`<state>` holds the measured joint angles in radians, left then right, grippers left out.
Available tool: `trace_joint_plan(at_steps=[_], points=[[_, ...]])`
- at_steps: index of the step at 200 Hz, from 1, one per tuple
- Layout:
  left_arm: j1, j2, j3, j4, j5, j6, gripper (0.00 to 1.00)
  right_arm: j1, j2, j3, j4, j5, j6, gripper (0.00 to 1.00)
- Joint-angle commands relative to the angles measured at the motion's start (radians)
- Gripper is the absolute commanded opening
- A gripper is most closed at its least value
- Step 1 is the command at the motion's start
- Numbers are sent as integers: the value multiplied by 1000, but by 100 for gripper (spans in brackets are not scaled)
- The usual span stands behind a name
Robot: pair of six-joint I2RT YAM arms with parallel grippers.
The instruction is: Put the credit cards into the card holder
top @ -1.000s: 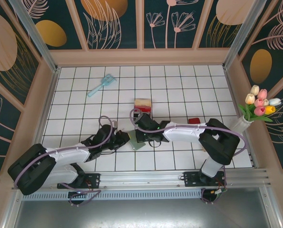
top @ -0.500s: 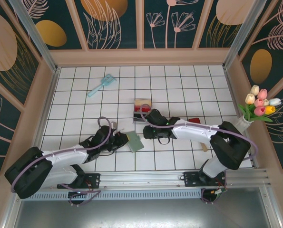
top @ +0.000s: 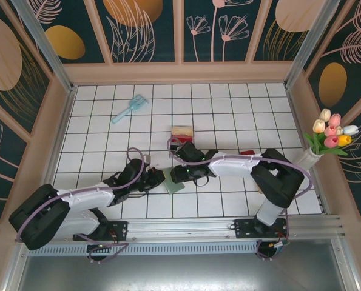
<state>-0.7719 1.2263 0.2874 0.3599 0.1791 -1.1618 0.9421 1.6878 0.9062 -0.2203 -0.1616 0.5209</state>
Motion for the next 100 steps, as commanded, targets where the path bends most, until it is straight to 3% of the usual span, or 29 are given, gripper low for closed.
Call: trace_joint_plan(at_steps=[1, 17, 47, 55, 83, 100], points=[[-1, 0, 23, -17, 6, 23, 0, 0, -4, 16, -64, 86, -19, 36], [-2, -4, 21, -26, 0, 25, 0, -9, -31, -3, -50, 83, -16, 31], [-2, -1, 34, -69, -17, 46, 1, -36, -87, -29, -27, 78, -6, 10], [-2, 1, 47, -96, -30, 52, 9, -44, -103, -35, -30, 79, -8, 8], [-2, -2, 90, -166, -64, 60, 52, -78, -193, -71, -11, 31, -15, 0], [-1, -8, 121, -210, -79, 66, 60, -103, -261, -97, 10, -40, -7, 0]])
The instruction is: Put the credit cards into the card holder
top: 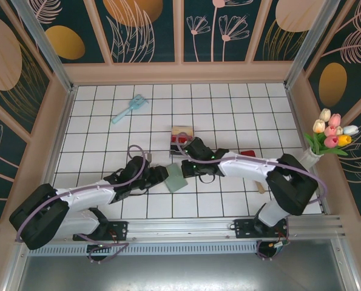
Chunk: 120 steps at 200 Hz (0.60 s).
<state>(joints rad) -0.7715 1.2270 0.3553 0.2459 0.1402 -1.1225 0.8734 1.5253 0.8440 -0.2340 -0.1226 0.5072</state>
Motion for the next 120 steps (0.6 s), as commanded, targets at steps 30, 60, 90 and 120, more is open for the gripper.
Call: trace_joint_plan(at_steps=[30, 60, 90, 120], points=[[-3, -15, 109, -121, -23, 35, 67, -64, -178, -62, 73, -231, 9, 1], [-3, 3, 163, -80, 29, 26, 72, -69, -206, -71, 120, -293, 34, 2], [-3, 30, 202, -148, -2, 48, 73, -73, -200, -65, 138, -303, 44, 3], [-3, 63, 199, -211, -50, 46, 70, -83, -175, -71, 105, -244, 52, 3]])
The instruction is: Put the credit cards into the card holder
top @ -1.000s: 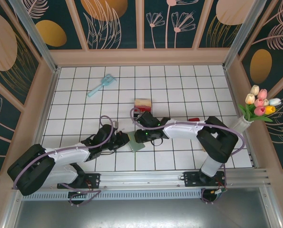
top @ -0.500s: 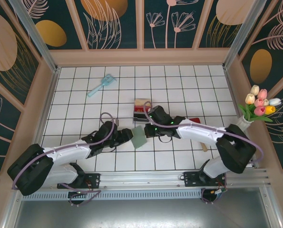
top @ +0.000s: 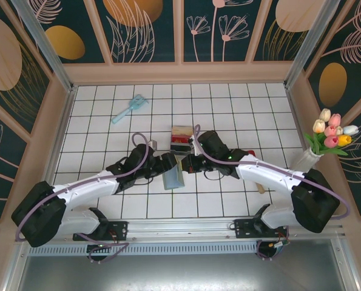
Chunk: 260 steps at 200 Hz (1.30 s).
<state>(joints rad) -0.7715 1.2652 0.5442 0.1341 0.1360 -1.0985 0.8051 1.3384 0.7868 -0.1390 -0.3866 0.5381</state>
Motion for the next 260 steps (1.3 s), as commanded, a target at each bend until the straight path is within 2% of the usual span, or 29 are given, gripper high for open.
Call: trace_joint_plan(at_steps=[1, 15, 40, 74, 95, 110, 141, 165, 182, 204, 214, 234, 249, 260], points=[[-2, 24, 10, -100, -46, 23, 70, -15, 13, -15, 8, 24, 21, 3], [-3, 0, 2, -110, -75, 23, 70, -26, 19, -21, -28, 79, 41, 3], [-3, -21, -11, -119, -104, 16, 61, -54, -5, -63, -89, 203, 93, 3], [-3, 1, -15, -52, -48, 30, 55, -152, -23, -179, -91, 194, 116, 4], [-2, 43, 3, 28, 27, 54, 51, -156, -28, -193, -67, 170, 98, 6], [-3, 101, 40, 22, 64, 70, 48, -156, -41, -194, -53, 169, 102, 7], [-9, 174, 70, 52, 97, 74, 46, -159, -17, -180, -105, 230, 102, 10], [-12, 209, 77, 104, 128, 66, 45, -158, -14, -176, -109, 232, 103, 17], [-13, 254, 89, 97, 141, 69, 43, -158, -30, -143, -140, 251, 102, 33], [-16, 281, 99, 92, 132, 73, 43, -159, -95, -87, -181, 294, 106, 36], [-17, 289, 107, 80, 124, 79, 42, -158, -126, -67, -181, 302, 108, 42], [-16, 290, 108, 91, 118, 80, 42, -154, -158, -50, -133, 242, 109, 42], [-17, 290, 111, 77, 111, 78, 40, -146, -142, -53, -60, 145, 109, 33], [-17, 274, 101, 74, 93, 72, 38, -133, -113, -35, -52, 129, 126, 25]])
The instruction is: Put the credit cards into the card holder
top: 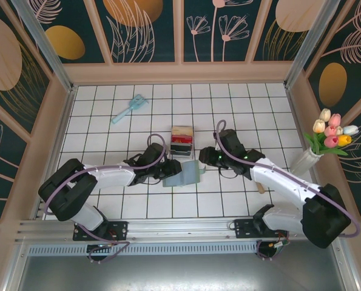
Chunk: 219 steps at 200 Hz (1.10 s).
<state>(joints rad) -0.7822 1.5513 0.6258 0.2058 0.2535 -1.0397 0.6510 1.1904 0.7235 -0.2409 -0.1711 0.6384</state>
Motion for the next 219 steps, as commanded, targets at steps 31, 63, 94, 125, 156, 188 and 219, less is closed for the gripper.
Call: trace_joint_plan(at_steps=[31, 63, 94, 125, 156, 188, 219], points=[[-7, -68, -9, -43, -132, -14, 35, 70, 172, 57, 83, -165, 14, 16], [-6, -134, -19, -89, -227, -25, 36, 93, 319, 55, 71, -124, -21, 18], [-5, -155, -3, -115, -284, -41, 36, 87, 387, 43, 46, -63, -28, 23], [17, -128, 25, -37, -269, -85, 40, 51, 273, 89, 55, -64, -69, 33], [26, -50, 62, 15, -255, -130, 37, -97, 265, 205, 64, -116, -207, 55], [26, 19, 47, 124, -228, -200, 39, -197, 502, 492, -56, -157, -371, 69], [26, 68, 42, 212, -204, -247, 41, -213, 727, 697, -84, -261, -449, 71]])
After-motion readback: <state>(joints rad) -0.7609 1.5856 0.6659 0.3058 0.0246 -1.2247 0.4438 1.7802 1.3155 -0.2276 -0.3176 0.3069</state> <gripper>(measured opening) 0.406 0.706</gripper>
